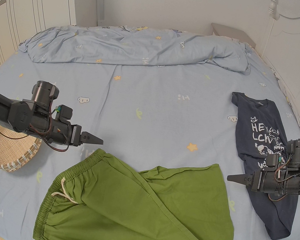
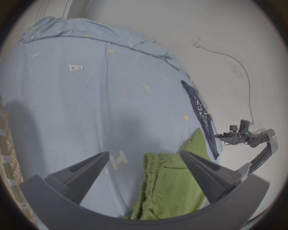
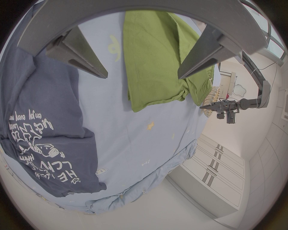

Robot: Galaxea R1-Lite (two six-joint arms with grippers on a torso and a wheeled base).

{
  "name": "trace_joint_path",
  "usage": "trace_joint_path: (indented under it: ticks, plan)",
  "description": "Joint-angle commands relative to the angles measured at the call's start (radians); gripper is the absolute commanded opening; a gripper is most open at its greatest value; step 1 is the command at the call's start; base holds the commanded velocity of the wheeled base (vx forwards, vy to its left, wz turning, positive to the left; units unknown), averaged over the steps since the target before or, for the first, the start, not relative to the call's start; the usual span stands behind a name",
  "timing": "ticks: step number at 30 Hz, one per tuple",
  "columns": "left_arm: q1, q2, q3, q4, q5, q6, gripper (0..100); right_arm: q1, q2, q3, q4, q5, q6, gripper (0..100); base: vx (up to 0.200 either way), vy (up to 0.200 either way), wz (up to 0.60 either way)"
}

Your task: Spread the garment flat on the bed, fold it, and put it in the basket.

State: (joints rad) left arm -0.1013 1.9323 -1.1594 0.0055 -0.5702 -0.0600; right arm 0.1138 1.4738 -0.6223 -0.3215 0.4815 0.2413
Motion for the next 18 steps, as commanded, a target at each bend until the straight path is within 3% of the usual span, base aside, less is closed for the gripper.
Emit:
trace_joint_path:
  ticks: [1,18]
  plan:
    - [-0.038,0.105,-0.023,-0.007,0.026,0.002,100,0.004,0.013,0.000,-0.001,0.000,0.000,100,0.000,0.000,0.00]
    - [-0.060,0.020,0.056,-0.009,0.016,0.002,100,-0.003,0.043,-0.002,-0.002,0.000,0.001,100,0.000,0.000,0.00]
